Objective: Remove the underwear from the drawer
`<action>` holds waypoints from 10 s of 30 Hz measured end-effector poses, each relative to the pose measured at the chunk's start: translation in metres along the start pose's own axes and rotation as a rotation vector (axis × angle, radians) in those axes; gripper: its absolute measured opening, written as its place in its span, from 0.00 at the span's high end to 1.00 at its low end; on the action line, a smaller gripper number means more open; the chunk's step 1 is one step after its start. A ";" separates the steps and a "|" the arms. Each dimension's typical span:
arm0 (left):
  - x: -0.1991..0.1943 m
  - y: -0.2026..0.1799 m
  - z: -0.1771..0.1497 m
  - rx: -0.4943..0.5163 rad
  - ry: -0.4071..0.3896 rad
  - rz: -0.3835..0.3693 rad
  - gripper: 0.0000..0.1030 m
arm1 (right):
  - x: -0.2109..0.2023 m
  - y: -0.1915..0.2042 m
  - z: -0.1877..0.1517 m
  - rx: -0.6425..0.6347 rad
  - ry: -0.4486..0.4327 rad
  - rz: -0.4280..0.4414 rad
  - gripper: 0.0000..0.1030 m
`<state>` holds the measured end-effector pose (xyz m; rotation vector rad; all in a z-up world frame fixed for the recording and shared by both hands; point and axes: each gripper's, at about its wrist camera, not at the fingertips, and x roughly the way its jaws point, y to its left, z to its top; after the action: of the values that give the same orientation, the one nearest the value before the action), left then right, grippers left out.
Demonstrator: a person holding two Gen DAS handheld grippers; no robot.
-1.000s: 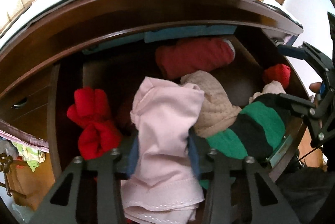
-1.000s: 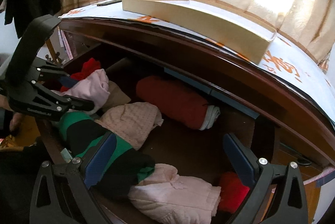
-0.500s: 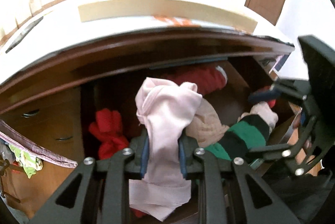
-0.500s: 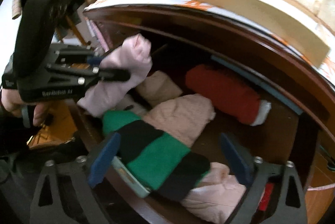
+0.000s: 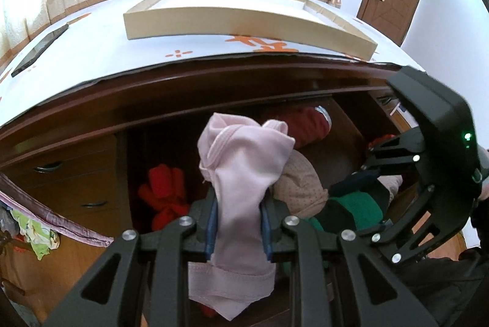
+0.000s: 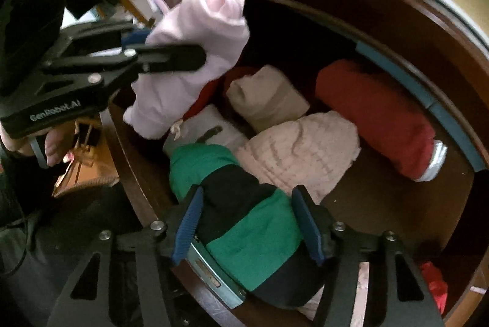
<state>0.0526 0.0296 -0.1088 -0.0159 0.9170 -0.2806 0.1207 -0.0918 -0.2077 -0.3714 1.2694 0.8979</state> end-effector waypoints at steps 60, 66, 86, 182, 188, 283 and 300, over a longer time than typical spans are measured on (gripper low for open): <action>-0.038 -0.009 -0.002 -0.152 -0.318 0.005 0.79 | -0.086 -0.002 -0.068 0.209 -0.690 -0.007 0.78; -0.049 -0.010 -0.001 -0.161 -0.382 0.022 0.79 | -0.092 0.000 -0.072 0.207 -0.726 -0.024 0.78; -0.071 -0.030 -0.002 -0.115 -0.487 -0.003 0.79 | -0.130 0.012 -0.092 0.178 -0.912 -0.088 0.78; -0.076 -0.071 0.083 0.057 -0.543 -0.001 0.79 | -0.200 -0.030 -0.073 0.288 -1.086 -0.135 0.78; -0.069 -0.070 0.103 0.075 -0.522 0.004 0.79 | -0.205 -0.046 -0.061 0.315 -1.075 -0.127 0.78; 0.081 -0.025 0.264 -0.122 -0.183 -0.123 0.46 | -0.220 -0.199 0.026 0.634 -0.844 -0.231 0.37; 0.016 -0.044 0.190 -0.055 -0.267 -0.187 0.42 | -0.221 -0.120 -0.029 0.498 -0.836 -0.194 0.35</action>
<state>0.2007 -0.0369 0.0005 -0.1862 0.6574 -0.4161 0.1859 -0.2682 -0.0388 0.2645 0.6199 0.4527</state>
